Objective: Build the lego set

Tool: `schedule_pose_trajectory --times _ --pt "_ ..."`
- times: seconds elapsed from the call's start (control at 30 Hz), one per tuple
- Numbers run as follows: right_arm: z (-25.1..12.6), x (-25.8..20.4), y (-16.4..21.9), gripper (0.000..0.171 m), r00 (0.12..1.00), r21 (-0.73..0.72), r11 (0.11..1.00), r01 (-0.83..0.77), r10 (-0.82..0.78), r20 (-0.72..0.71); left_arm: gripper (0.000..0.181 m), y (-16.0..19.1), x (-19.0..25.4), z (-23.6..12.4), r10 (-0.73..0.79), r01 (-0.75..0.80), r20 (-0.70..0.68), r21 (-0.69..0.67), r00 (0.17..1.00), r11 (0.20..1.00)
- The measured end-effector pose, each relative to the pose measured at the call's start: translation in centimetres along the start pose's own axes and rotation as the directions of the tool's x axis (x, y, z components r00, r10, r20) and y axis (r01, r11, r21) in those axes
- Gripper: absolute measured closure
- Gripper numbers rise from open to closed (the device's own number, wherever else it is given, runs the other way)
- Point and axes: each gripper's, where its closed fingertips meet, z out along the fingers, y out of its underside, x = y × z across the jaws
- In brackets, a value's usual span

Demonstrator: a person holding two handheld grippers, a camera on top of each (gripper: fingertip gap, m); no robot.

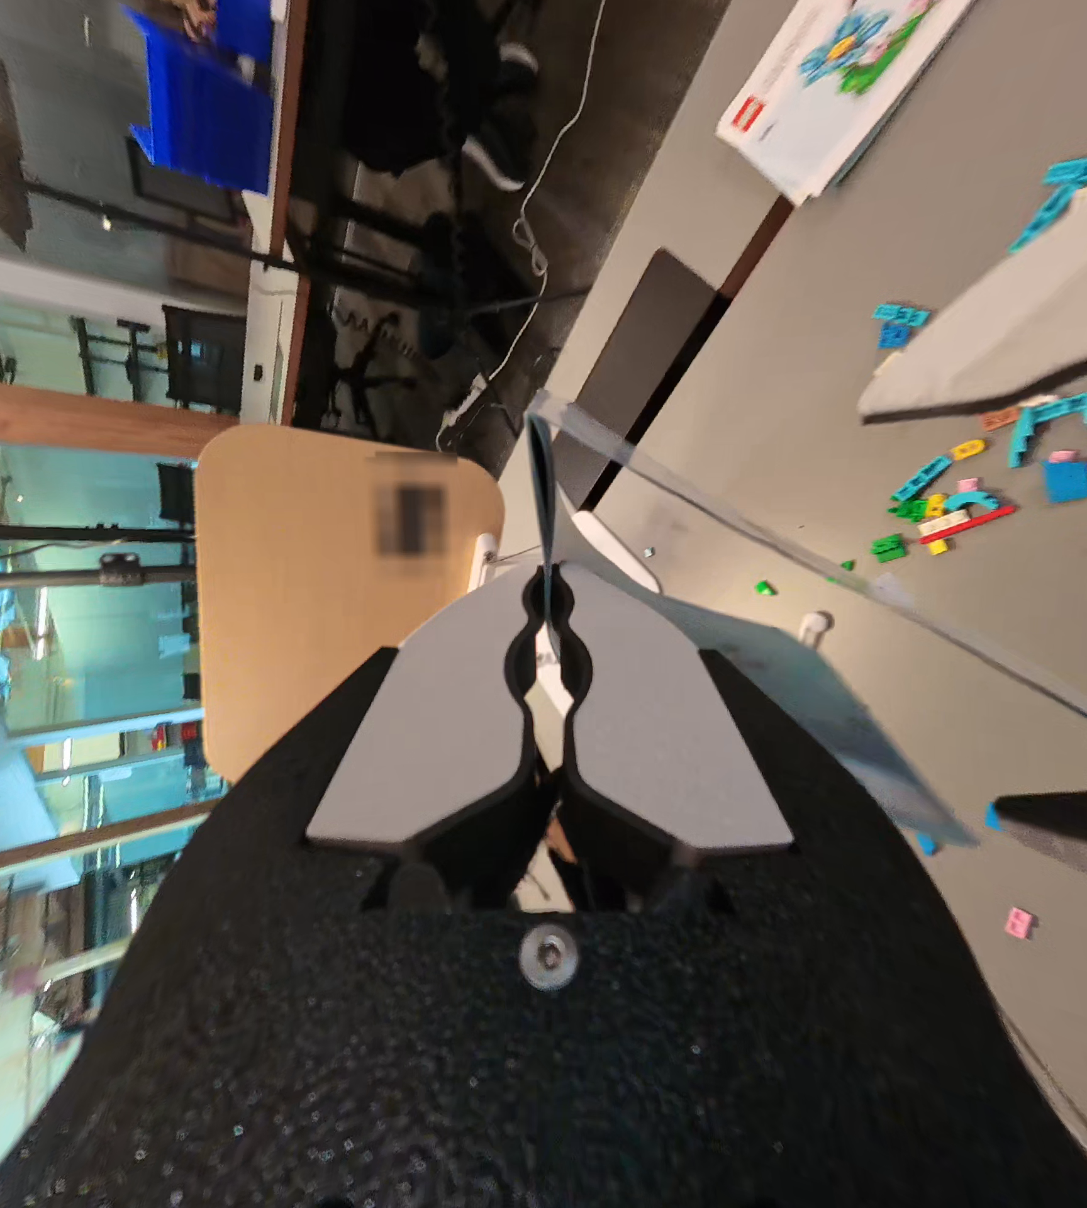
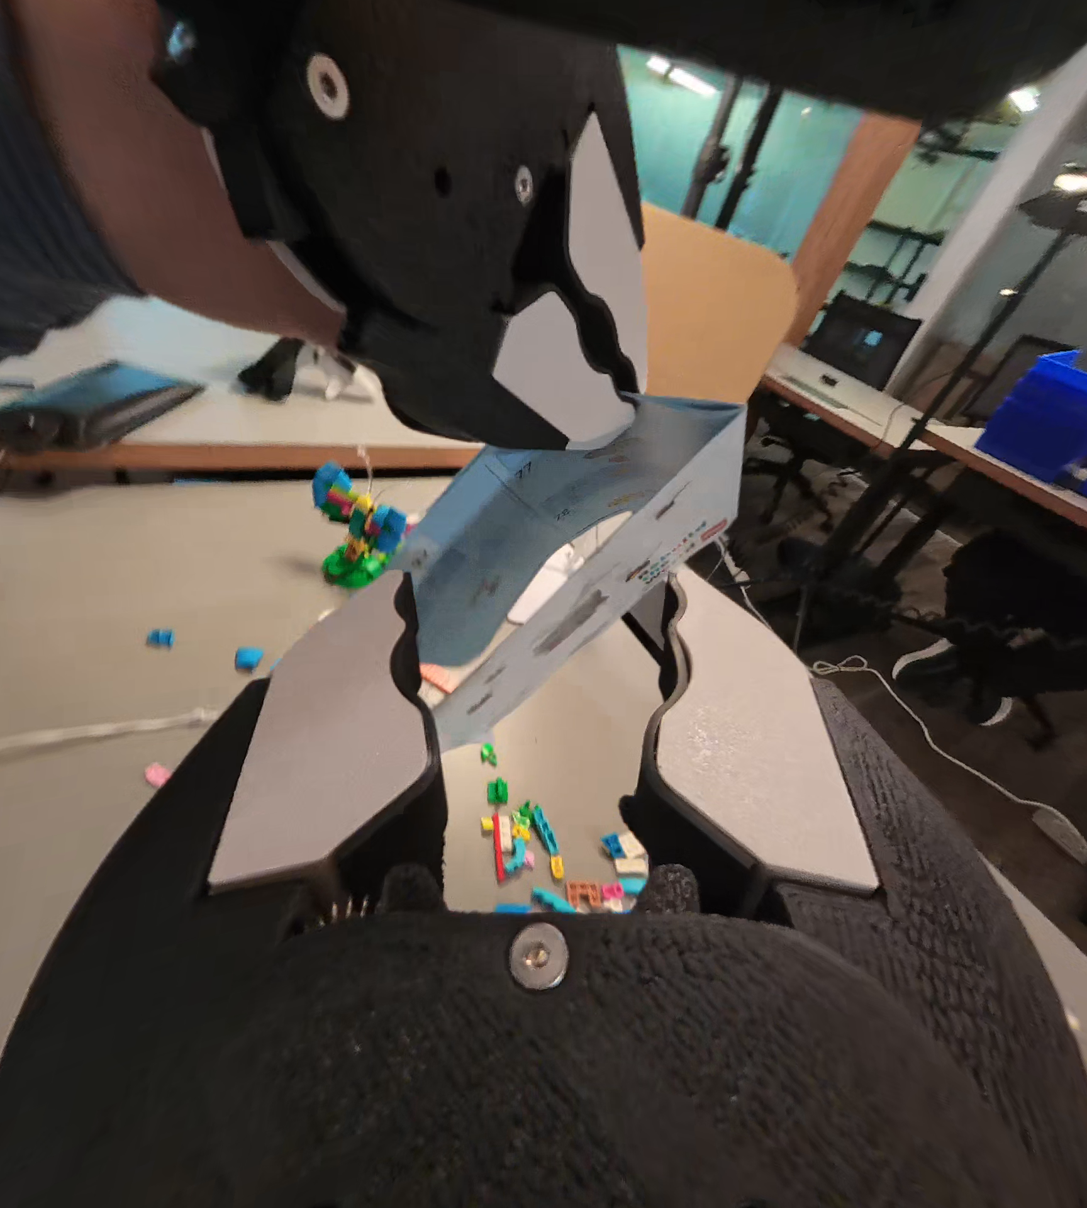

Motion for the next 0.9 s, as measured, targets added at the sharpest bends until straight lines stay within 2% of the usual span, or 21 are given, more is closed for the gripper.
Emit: schedule_pose_trajectory --times 0.1,0.23,0.43,0.47,0.57,0.67,0.73,0.83,0.9 --pt "1.3 0.5 -0.4 0.098 0.995 0.041 0.995 -0.092 0.094 -0.038 0.18 0.0 -1.8 0.1 -0.004 0.005 0.01 -0.066 1.0 0.998" --pt "3.2 1.5 2.1 0.104 0.991 -0.066 0.995 -0.073 0.065 -0.114 0.18 1.3 -3.5 0.1 -0.028 0.027 -0.008 -0.114 1.0 0.993" --pt "4.8 2.7 3.5 0.151 0.984 -0.183 0.979 0.087 -0.113 -0.14 0.18 6.0 -5.7 0.1 -0.127 0.118 -0.057 -0.137 0.99 0.984" --pt "5.1 3.1 3.2 0.168 0.976 -0.207 0.968 0.142 -0.172 -0.132 0.18 7.0 -6.1 0.0 -0.144 0.134 -0.064 -0.134 0.988 0.982" --pt "6.6 4.5 0.4 0.171 0.931 -0.267 0.909 0.321 -0.355 -0.09 0.18 9.6 -6.8 -0.2 -0.214 0.207 -0.072 -0.085 0.974 0.975" --pt "7.8 5.9 -5.3 0.171 0.821 -0.284 0.799 0.529 -0.567 -0.067 0.18 11.7 -7.0 -0.6 -0.302 0.304 -0.067 0.012 0.951 0.953" --pt "8.7 6.1 -9.2 0.171 0.702 -0.29 0.682 0.671 -0.711 -0.047 0.18 12.6 -7.0 -0.9 -0.375 0.38 -0.064 0.09 0.925 0.921" --pt "9.8 5.6 -14.4 0.171 0.511 -0.298 0.493 0.817 -0.86 -0.022 0.179 13.3 -7.5 -1.6 -0.492 0.487 -0.039 0.226 0.87 0.844" --pt "10.5 5.3 -17.4 0.171 0.425 -0.299 0.413 0.86 -0.905 -0.024 0.174 13.2 -7.6 -2.2 -0.566 0.549 -0.047 0.319 0.823 0.773"
